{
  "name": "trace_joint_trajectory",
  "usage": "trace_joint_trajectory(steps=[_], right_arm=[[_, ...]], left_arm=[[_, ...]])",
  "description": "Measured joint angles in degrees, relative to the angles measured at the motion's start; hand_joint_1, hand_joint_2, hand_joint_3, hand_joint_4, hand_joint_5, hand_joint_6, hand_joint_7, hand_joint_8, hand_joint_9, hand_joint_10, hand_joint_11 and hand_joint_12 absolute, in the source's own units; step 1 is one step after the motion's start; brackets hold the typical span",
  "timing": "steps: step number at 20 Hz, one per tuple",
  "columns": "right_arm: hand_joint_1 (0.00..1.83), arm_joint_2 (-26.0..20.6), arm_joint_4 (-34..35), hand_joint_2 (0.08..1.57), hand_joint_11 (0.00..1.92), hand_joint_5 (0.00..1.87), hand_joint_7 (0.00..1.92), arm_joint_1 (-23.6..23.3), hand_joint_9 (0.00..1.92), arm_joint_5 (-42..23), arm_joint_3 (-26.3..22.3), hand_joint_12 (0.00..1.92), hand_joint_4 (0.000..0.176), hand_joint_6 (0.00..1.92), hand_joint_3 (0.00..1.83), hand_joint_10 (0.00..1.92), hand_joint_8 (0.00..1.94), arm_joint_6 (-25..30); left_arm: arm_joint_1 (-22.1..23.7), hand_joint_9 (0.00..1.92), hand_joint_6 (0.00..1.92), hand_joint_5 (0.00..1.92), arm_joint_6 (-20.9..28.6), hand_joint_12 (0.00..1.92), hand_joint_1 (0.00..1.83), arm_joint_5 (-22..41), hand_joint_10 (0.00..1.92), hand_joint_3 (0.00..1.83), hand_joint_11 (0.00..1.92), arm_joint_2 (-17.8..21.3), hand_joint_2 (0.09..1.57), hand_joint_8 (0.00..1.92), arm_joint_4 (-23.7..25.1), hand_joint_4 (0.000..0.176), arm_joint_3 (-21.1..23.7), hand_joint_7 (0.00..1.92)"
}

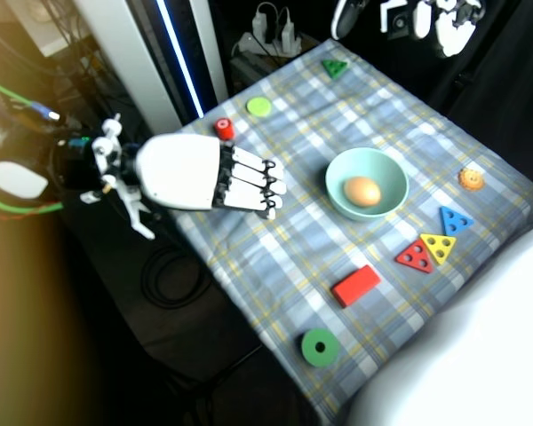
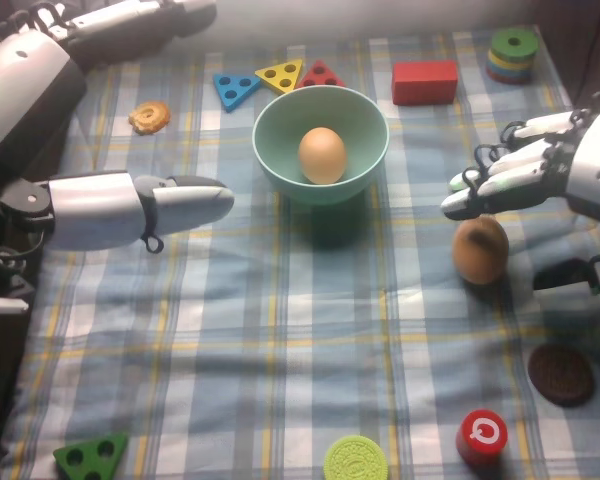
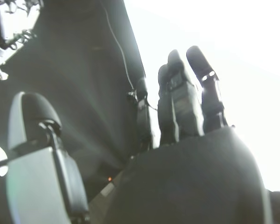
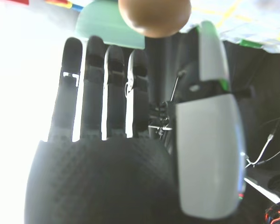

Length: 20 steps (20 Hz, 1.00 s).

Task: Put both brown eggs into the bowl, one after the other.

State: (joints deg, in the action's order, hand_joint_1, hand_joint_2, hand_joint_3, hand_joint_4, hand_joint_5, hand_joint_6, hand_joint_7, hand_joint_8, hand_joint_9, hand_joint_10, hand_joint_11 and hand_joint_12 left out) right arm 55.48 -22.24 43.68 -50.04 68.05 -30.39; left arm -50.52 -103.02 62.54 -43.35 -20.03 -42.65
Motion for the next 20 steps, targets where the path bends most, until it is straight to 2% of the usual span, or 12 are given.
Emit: trace_joint_trajectory(steps=[1, 2, 3, 6, 8, 11, 12, 13, 15, 16, 18, 20], right_arm=[[1.08, 0.39, -1.73, 1.04, 0.23, 0.55, 0.51, -0.68, 0.60, 1.53, 0.07, 0.96, 0.039, 0.00, 0.00, 0.00, 0.00, 0.20], [1.16, 0.72, -2.43, 1.00, 0.25, 0.56, 0.52, -0.90, 0.61, 2.16, 0.07, 0.92, 0.046, 0.00, 0.00, 0.00, 0.00, 0.22], [1.19, 1.20, -3.21, 0.99, 0.27, 0.57, 0.51, -1.38, 0.61, 2.54, 0.22, 0.92, 0.038, 0.00, 0.00, 0.00, 0.00, 0.44], [1.18, 2.05, -5.53, 1.00, 0.42, 0.60, 0.57, -3.32, 0.71, 4.22, 0.92, 1.00, 0.026, 0.00, 0.00, 0.03, 0.01, 0.63], [1.19, 2.36, -6.03, 0.99, 0.45, 0.59, 0.61, -3.56, 0.76, 4.81, 1.29, 1.02, 0.000, 0.00, 0.00, 0.04, 0.02, 0.63], [1.29, 2.54, -6.88, 0.98, 0.53, 0.77, 0.85, -3.54, 0.93, 5.95, 1.29, 1.17, 0.000, 0.01, 0.00, 0.12, 0.08, 0.66], [1.34, 2.54, -6.47, 1.07, 0.63, 0.87, 0.95, -3.54, 0.89, 5.88, 1.29, 1.39, 0.000, 0.01, 0.01, 0.65, 0.82, 0.68], [1.27, 2.54, -6.10, 1.15, 0.78, 0.89, 0.90, -3.54, 0.88, 5.86, 1.38, 1.54, 0.000, 0.67, 0.00, 1.14, 1.27, 0.66], [1.21, 2.54, -5.66, 1.24, 0.80, 0.71, 0.80, -3.54, 0.80, 5.99, 1.46, 1.64, 0.000, 1.16, 0.00, 1.42, 1.51, 0.70], [1.21, 2.54, -5.66, 1.25, 0.82, 0.69, 0.79, -3.54, 0.79, 6.08, 1.53, 1.67, 0.000, 1.19, 0.00, 1.49, 1.55, 0.70], [1.20, 2.64, -5.46, 1.24, 0.87, 0.69, 0.82, -3.54, 0.85, 6.25, 1.66, 1.61, 0.000, 1.22, 0.00, 1.38, 1.48, 0.68], [1.19, 2.80, -5.49, 1.25, 0.84, 0.67, 0.81, -3.54, 0.84, 6.23, 1.75, 1.57, 0.000, 1.26, 0.00, 1.33, 1.48, 0.70]], left_arm=[[-0.39, 0.49, 0.01, 0.43, 0.22, 1.23, 0.83, 0.22, 0.03, 0.00, 0.00, 0.00, 0.87, 0.01, -0.07, 0.130, 0.00, 0.41], [-0.39, 0.49, 0.01, 0.45, 0.33, 1.29, 0.83, 0.09, 0.03, 0.00, 0.00, 0.00, 0.88, 0.01, -0.46, 0.110, -0.02, 0.41], [-0.37, 0.50, 0.01, 0.45, 0.52, 1.31, 0.83, 0.24, 0.02, 0.00, 0.00, 0.00, 0.88, 0.00, -0.48, 0.101, 0.00, 0.42], [-0.42, 0.52, 0.00, 0.44, 0.76, 1.29, 0.83, 0.68, 0.03, 0.00, 0.00, 0.00, 0.88, 0.00, -0.72, 0.117, 0.00, 0.42], [-0.42, 0.52, 0.00, 0.44, 0.81, 1.26, 0.86, 1.03, 0.02, 0.00, 0.00, 0.00, 0.86, 0.00, -0.70, 0.126, 0.00, 0.42], [-0.42, 0.50, 0.00, 0.42, 0.87, 1.28, 0.85, 1.33, 0.00, 0.00, 0.00, -0.07, 0.87, 0.00, -0.72, 0.123, -0.02, 0.41], [-0.42, 0.49, 0.00, 0.43, 0.90, 1.26, 0.86, 1.33, 0.00, 0.00, 0.00, -0.07, 0.86, 0.00, -0.66, 0.116, -0.02, 0.42], [-0.42, 0.48, 0.01, 0.47, 0.90, 1.19, 0.86, 1.33, 0.00, 0.00, 0.00, -0.07, 0.85, 0.01, -0.66, 0.104, -0.02, 0.44], [-0.42, 0.54, 0.01, 0.51, 0.90, 1.26, 0.83, 1.20, 0.02, 0.00, 0.00, -0.11, 0.85, 0.01, -0.90, 0.081, -0.02, 0.48], [-0.42, 0.56, 0.00, 0.51, 0.92, 1.29, 0.83, 1.18, 0.02, 0.00, 0.00, -0.13, 0.84, 0.01, -0.79, 0.073, -0.02, 0.50], [-0.42, 0.59, 0.00, 0.49, 0.92, 1.39, 0.83, 1.18, 0.02, 0.00, 0.00, -0.39, 0.83, 0.01, -0.85, 0.092, -0.02, 0.52], [-0.42, 0.57, 0.00, 0.50, 0.94, 1.35, 0.82, 0.79, 0.01, 0.00, 0.00, -0.48, 0.84, 0.00, -0.76, 0.081, -0.02, 0.51]])
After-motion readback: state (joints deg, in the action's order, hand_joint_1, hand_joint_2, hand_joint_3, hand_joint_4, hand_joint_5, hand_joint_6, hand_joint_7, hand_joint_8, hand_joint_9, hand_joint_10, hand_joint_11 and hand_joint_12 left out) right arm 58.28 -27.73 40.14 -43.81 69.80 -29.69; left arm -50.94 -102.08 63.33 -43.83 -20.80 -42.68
